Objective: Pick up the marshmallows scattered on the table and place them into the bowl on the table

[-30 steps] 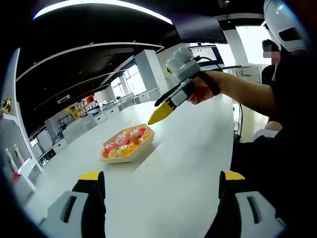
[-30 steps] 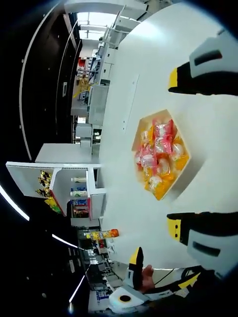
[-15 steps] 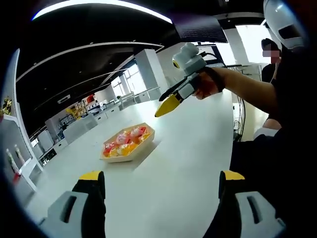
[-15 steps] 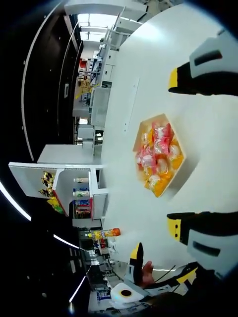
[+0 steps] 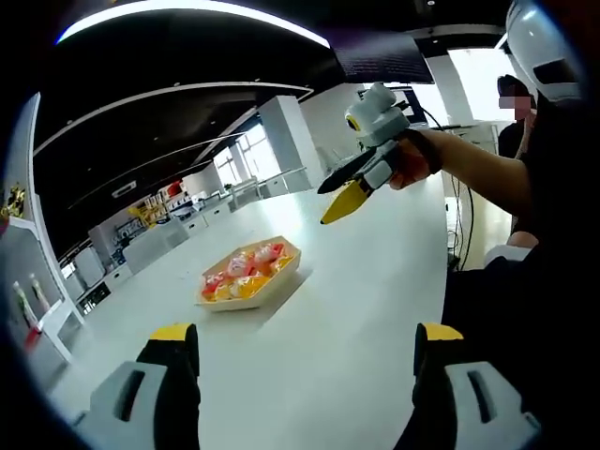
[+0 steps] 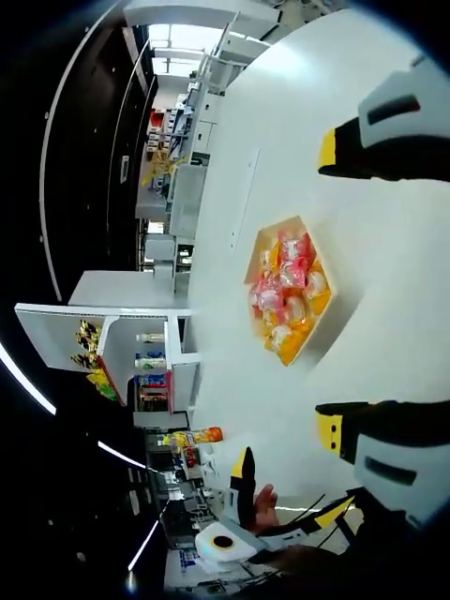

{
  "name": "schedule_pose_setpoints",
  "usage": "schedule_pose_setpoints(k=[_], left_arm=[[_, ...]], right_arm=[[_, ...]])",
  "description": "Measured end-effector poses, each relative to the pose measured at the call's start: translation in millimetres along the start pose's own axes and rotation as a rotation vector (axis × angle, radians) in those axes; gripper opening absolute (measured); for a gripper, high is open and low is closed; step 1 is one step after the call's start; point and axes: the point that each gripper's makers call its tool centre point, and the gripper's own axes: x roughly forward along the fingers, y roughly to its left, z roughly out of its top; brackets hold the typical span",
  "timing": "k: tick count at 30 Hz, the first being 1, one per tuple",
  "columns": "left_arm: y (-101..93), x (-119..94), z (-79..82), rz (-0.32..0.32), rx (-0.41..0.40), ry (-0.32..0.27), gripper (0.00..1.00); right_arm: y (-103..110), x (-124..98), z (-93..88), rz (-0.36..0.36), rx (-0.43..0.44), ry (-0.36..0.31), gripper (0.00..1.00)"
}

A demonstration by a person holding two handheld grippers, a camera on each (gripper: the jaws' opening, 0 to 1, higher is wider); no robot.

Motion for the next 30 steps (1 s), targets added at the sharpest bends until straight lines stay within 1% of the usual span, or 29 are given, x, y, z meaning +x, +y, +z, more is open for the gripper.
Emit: schedule_pose_setpoints(k=[3,6,12,16,23,30], left_arm=[[-0.8,1.0,-1.4,-0.002,0.01,0.008,0.94],[-2.5,0.8,1.2,-0.008,0.005,-0.003,0.94],[-2.7,1.3,0.7,-0.009,0.01,0.0,0.94],[-3.1,1.0,2.1,-0.008,0.01,-0.005,0.94],[-4.1,0.2,0.1,-0.007,0.01,0.002,0.94],[-3.3,-1.5,-0.5,-0.002,0.009,0.002,0.94]], right_arm=[[-2.6,-7.9,-1.5,-0.009,0.002,-0.005,0.96],[-8.0,-11.3,-5.4,-0.024,0.007,-0.001,0.95],[-8.4,-7.2,-4.0,-0.039,0.007,0.01,0.95],[-7.8,-7.7,-3.0,-0.042,0.008,0.01,0.96],[-9.5,-8.8,-4.3,-0.049,-0.002,0.014,0.96],[-12.0,-9.7,-3.3,-0.051,0.009,0.012,0.96]])
